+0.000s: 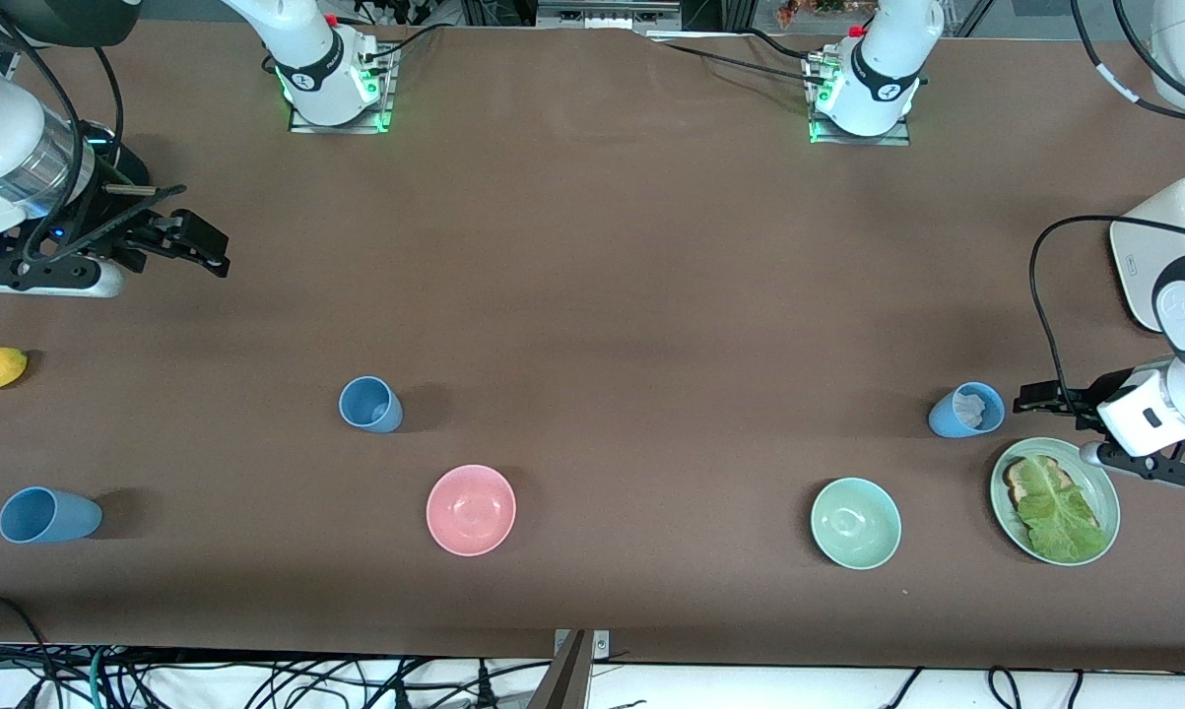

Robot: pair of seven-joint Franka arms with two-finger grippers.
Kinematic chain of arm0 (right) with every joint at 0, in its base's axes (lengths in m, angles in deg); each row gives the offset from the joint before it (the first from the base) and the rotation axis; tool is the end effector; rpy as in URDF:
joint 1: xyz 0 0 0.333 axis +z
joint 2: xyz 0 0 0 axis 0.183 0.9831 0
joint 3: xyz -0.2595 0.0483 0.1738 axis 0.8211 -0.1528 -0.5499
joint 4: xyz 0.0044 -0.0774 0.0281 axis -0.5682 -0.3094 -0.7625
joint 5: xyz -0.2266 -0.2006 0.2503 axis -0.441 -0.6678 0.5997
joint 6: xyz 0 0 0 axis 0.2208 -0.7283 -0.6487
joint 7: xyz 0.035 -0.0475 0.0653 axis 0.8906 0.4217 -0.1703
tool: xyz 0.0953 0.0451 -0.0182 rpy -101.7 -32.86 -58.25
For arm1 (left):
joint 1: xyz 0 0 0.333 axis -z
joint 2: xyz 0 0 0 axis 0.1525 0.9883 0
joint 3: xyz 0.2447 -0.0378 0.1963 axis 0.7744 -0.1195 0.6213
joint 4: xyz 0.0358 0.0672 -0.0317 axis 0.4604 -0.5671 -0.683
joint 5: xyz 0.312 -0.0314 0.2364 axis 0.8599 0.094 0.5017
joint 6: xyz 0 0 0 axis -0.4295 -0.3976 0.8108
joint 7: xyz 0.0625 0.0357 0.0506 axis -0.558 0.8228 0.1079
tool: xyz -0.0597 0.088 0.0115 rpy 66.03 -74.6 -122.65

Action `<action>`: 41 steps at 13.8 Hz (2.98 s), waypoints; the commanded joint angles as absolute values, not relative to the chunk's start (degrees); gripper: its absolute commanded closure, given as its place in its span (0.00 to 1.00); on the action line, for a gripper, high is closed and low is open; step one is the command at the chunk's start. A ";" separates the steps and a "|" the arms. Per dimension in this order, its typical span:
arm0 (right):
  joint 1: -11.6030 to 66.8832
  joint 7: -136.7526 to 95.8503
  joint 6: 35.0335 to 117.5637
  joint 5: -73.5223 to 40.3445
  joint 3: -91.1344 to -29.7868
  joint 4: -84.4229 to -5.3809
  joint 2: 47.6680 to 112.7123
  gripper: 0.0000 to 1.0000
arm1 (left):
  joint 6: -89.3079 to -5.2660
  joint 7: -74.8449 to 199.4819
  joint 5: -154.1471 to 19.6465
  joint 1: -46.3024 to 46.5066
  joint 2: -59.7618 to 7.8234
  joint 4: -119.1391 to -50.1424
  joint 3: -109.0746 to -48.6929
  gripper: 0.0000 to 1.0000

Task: Stack blue cups with both arms
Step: 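Move the left gripper toward the blue cup holding tissue, then lower the left gripper around the tissue cup and close it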

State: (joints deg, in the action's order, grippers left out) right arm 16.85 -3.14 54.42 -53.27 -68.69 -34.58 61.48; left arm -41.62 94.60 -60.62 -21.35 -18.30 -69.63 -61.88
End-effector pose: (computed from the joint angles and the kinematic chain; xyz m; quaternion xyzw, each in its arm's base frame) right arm 0.5781 0.0917 0.5947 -0.9996 0.0281 -0.0010 0.0045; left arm 0.6821 0.1364 0.3295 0.9913 -0.1160 -0.0465 0.0417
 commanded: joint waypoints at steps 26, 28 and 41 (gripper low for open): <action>16.52 -3.29 53.84 -53.79 -68.90 -34.21 61.38 0.00 | -57.63 97.41 -61.25 -16.25 -27.51 -90.56 -57.66 0.00; 16.52 -3.29 53.84 -53.79 -68.90 -34.21 61.38 0.00 | -63.25 99.79 -61.25 -16.33 -27.51 -93.46 -57.57 0.00; 16.78 -3.29 54.28 -53.70 -68.90 -34.21 61.38 0.00 | -70.05 103.57 -65.99 -16.24 -25.14 -96.46 -56.43 0.00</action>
State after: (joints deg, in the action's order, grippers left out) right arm 16.77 -3.14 54.46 -53.40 -68.71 -34.59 61.52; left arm -68.88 101.58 -63.79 -17.00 -25.16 -95.83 -57.11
